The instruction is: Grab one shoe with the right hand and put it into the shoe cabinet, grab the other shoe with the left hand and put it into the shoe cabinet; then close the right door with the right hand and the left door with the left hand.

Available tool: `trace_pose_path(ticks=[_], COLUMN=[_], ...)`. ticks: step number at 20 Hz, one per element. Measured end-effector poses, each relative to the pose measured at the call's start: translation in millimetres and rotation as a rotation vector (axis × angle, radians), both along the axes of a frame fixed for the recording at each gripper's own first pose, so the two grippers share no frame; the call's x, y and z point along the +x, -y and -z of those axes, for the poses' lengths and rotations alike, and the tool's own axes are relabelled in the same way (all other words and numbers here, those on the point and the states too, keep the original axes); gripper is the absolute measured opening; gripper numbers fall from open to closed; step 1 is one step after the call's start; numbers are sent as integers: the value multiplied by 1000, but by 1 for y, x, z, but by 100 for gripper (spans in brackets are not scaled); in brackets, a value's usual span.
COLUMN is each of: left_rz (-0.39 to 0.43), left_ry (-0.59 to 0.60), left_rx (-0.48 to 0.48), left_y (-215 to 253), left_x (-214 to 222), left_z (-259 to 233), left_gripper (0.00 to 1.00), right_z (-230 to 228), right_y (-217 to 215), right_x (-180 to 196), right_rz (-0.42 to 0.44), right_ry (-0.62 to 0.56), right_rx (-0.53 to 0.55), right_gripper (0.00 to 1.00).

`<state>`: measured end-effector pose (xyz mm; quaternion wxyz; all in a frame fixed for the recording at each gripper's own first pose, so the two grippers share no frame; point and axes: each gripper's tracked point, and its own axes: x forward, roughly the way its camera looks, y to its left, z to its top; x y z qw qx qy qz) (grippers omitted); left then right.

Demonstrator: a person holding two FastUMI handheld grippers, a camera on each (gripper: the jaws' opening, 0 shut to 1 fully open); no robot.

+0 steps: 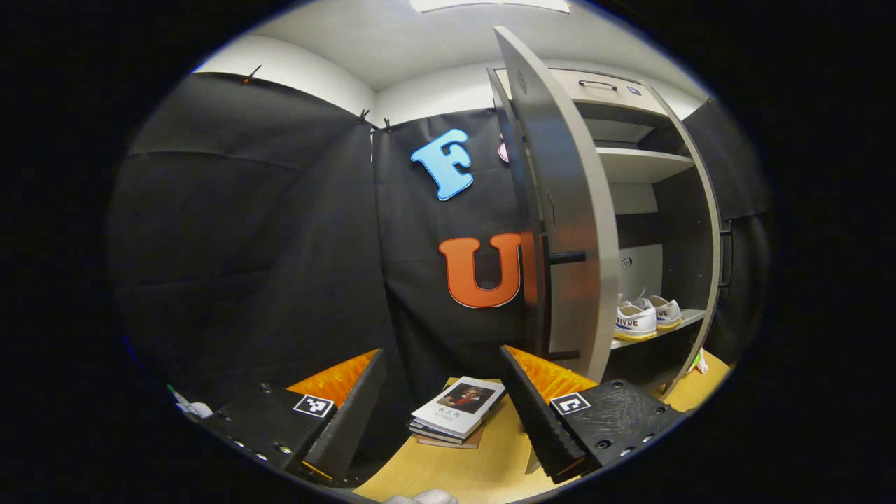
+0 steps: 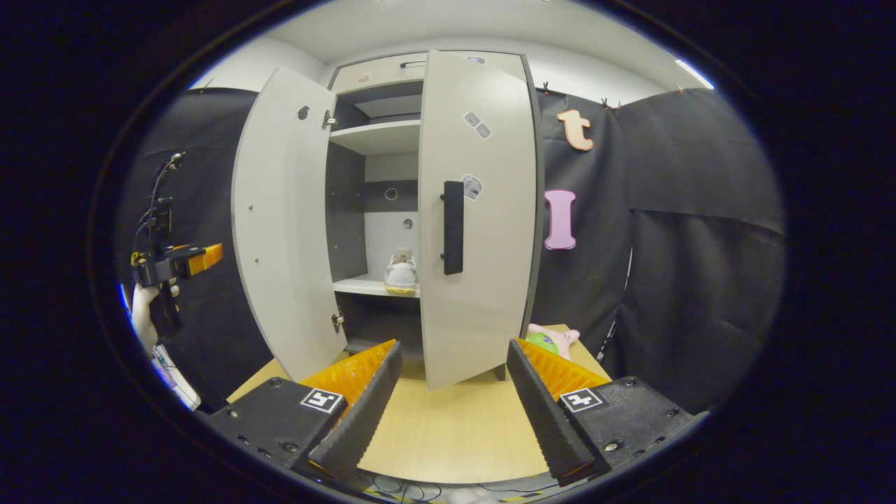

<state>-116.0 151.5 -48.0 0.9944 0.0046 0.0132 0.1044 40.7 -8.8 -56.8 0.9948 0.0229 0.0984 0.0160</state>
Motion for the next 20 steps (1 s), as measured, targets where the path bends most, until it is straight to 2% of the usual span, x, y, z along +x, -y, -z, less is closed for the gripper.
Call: trace_pose_path(ticks=[3,4,5,7,11,12,13,14,20], left_rz=[45,57,73,72,84,90,94,100,162], left_ry=[-4,-5,-2,6,12,16,13,16,25], left_rx=[-1,1,1,23,58,62,61,58,56], left_y=[11,15,21,23,30,33,35,39,91], left_x=[12,14,15,15,14,13,15,14,10], left_z=[3,4,4,3,3,2,2,0,-2], left_gripper=[96,97,97,93,92,90,77,87,87], right_z=[3,4,4,4,4,3,2,2,1], right_y=[5,7,7,10,12,12,12,13,20], right_x=[-9,-11,-13,-16,-18,-18,-18,-18,-17], right_rz=[33,43,47,57,49,44,39,36,15], right_ry=[-10,-12,-12,-10,-5,-4,-1,1,-1], right_rx=[6,9,13,17,17,17,17,17,15], right_gripper=[98,95,98,95,96,96,96,96,96])
